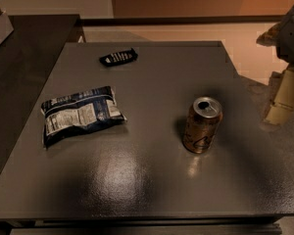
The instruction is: Move orange can near blue chip bag
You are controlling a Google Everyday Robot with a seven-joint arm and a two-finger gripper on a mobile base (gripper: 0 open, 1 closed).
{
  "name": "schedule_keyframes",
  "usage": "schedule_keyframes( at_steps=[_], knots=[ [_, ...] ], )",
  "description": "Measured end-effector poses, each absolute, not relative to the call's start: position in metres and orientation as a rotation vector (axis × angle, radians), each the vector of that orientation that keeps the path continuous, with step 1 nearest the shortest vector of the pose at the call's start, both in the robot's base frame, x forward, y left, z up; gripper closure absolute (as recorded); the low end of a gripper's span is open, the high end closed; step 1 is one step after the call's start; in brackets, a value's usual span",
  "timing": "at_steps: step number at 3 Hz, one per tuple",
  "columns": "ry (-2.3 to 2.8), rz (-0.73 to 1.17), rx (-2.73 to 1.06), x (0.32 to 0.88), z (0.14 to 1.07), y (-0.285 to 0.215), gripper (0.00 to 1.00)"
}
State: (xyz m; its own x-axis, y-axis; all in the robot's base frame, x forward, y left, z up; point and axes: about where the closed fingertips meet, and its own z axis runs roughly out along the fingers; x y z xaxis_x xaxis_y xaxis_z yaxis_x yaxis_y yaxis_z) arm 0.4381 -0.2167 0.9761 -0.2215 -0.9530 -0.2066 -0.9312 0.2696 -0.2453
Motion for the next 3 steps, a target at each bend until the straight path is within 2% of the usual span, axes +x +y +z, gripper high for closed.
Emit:
schedule_keyframes(
  at_steps=[2,3],
  knots=[
    [2.217,-0.053,-1.733,0.440,0.974,-0.210,0.00],
    [2.164,0.063,-1.757,0.439,0.965,-0.193,0.00]
  ],
)
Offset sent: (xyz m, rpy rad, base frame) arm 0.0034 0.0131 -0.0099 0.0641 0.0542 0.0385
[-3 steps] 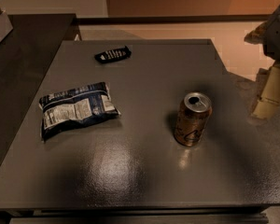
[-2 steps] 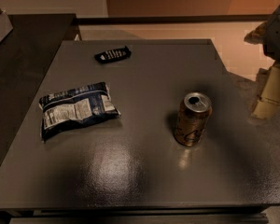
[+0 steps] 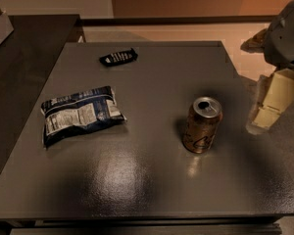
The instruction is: Move orange can near blue chip bag
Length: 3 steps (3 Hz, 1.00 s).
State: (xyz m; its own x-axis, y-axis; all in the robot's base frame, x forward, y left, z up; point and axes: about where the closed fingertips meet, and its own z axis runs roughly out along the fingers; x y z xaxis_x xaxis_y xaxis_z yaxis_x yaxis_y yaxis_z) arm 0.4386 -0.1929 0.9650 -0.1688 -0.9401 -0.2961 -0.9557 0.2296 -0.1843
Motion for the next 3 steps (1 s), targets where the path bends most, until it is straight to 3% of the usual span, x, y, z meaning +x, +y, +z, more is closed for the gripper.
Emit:
schedule_keyframes(
  at_steps=[1,3],
  knots=[
    [2.070,0.218,-1.781,0.428,0.957,-0.165,0.00],
    [1.983,0.343,-1.770,0.411,0.929,-0.131,0.00]
  ],
)
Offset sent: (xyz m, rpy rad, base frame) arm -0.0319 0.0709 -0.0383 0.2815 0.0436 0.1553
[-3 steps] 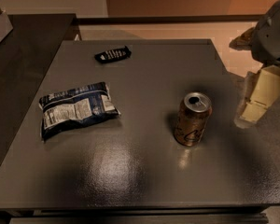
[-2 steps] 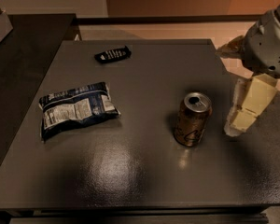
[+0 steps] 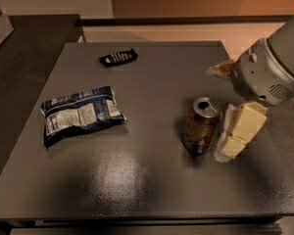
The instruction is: Move orange can near blue chip bag
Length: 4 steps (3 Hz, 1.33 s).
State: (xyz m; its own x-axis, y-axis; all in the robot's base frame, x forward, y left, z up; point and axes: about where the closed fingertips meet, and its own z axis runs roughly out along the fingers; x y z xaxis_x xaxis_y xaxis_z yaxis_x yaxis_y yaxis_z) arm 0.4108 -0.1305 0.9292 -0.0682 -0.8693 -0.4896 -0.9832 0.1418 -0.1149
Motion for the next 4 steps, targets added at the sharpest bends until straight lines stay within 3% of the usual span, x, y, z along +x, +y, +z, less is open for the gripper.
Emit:
schedule_keyframes(
  at_steps=[1,2,4],
  knots=[
    [1.972,0.364,-1.771,0.407,0.913,-0.120,0.00],
    [1.974,0.369,-1.772,0.406,0.902,-0.115,0.17],
    [1.983,0.368,-1.751,0.410,0.899,-0.117,0.64]
  ],
)
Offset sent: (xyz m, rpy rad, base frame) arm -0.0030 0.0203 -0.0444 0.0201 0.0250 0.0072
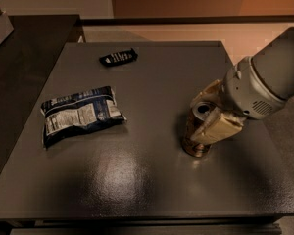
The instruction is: Move orange can near blue chip bag
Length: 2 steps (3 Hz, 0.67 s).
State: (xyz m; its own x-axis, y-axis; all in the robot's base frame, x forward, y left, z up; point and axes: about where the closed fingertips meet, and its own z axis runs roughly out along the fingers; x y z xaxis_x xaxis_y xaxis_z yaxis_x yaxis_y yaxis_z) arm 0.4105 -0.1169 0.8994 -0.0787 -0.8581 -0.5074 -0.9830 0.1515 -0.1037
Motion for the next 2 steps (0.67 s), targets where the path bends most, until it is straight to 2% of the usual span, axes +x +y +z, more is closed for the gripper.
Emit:
schedule_keyframes(
  at_steps=[1,2],
  knots=[
    [1.970,0.370,-1.734,0.418,0.919,-0.113,0.87],
    [1.955,0.370,-1.714,0.438,0.948,-0.102,1.00]
  ],
)
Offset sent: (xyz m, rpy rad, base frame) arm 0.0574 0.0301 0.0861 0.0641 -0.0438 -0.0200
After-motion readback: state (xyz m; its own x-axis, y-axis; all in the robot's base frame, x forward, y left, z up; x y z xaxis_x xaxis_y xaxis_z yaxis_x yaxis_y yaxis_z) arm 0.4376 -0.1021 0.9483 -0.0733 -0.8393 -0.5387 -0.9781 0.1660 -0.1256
